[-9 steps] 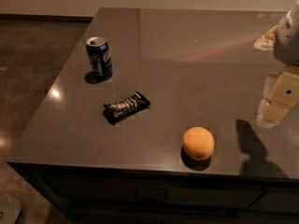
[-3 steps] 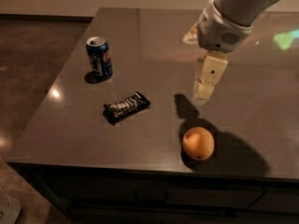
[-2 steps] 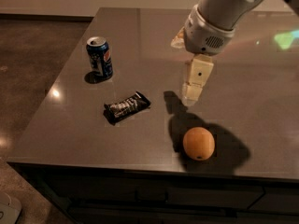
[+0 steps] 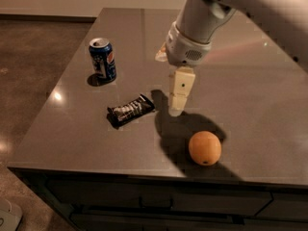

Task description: Pick rxbar chocolate

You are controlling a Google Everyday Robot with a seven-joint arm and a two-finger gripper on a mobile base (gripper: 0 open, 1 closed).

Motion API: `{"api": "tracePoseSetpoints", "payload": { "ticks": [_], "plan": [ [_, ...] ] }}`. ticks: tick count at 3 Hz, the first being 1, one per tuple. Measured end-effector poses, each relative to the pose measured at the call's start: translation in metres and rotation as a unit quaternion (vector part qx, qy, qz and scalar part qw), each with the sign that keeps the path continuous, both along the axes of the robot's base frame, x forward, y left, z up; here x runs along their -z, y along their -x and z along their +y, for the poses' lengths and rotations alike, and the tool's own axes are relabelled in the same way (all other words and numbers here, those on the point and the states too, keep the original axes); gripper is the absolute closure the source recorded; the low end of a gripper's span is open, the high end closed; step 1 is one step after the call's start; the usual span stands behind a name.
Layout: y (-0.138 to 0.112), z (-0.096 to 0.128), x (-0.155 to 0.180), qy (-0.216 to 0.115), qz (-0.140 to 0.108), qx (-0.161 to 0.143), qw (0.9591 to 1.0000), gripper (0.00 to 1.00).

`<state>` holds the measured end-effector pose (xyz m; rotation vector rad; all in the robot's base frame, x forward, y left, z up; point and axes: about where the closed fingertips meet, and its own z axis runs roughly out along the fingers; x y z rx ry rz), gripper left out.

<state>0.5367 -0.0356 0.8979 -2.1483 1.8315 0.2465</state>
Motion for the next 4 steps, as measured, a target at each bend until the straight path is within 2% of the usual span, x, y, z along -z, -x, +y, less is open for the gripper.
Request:
{"api": "tracePoseSetpoints", "payload": {
  "ticks": [2,4],
  "plan": [
    [-0.009,0.033,0.034,0.017,0.023,-0.031,0.9991,0.00],
    [-0.008,0.053,0.060,0.034,0.042,-0.047,0.9974,0.00]
  ]
}}
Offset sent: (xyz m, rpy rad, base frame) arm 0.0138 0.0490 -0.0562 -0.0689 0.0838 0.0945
